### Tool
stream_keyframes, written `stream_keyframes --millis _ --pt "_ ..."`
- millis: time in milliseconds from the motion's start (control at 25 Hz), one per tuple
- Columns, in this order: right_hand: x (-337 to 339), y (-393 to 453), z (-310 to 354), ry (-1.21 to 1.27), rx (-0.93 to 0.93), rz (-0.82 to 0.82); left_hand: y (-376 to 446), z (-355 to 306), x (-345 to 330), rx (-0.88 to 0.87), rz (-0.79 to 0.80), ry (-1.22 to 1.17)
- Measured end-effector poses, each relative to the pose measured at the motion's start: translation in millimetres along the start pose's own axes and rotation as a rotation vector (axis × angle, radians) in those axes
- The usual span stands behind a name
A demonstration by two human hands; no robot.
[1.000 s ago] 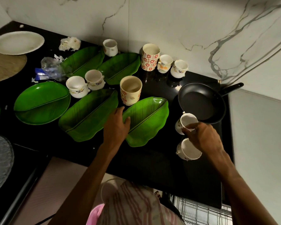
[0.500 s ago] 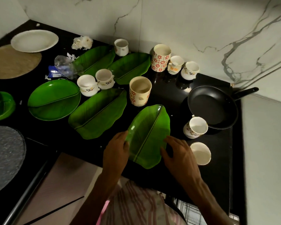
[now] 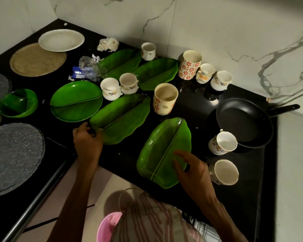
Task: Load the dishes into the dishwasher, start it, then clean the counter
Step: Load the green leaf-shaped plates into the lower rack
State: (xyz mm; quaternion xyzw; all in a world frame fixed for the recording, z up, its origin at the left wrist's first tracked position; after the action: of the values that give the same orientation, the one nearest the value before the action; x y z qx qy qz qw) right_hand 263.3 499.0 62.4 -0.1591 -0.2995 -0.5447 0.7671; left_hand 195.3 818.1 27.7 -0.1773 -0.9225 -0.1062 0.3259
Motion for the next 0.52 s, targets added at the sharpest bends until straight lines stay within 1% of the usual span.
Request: stream_keyframes --millis 200,240,360,440,520 --pt "1 -5 -7 0.038 -0.054 0.021 6 15 -13 0.188 0.151 -0.01" --pt "1 -5 -8 0.047 -0.063 0.028 6 18 -16 0.234 0.171 -0.052" --pt "0 -5 -10 0.072 -0.085 0.041 2 21 -21 0.44 0.235 -0.374" --pt "0 -4 -10 0.094 -0.112 0.051 -4 13 -15 0.488 0.234 -0.48" --pt "0 -4 -8 0.132 -0.135 0.065 -12 6 2 0.492 0.203 -0.544"
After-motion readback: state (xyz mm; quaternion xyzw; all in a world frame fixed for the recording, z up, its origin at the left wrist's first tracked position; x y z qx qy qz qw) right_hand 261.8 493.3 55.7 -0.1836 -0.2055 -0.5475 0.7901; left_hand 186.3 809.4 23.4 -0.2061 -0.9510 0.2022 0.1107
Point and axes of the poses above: each hand's wrist, its own y-axis towards the middle knuckle, its own x-axis out of the back of the hand, z = x × y, the point moved 3 cm from there along y, towards the middle knuckle, and after that the axes turned 3 degrees about -z, right-handed, at the moved point
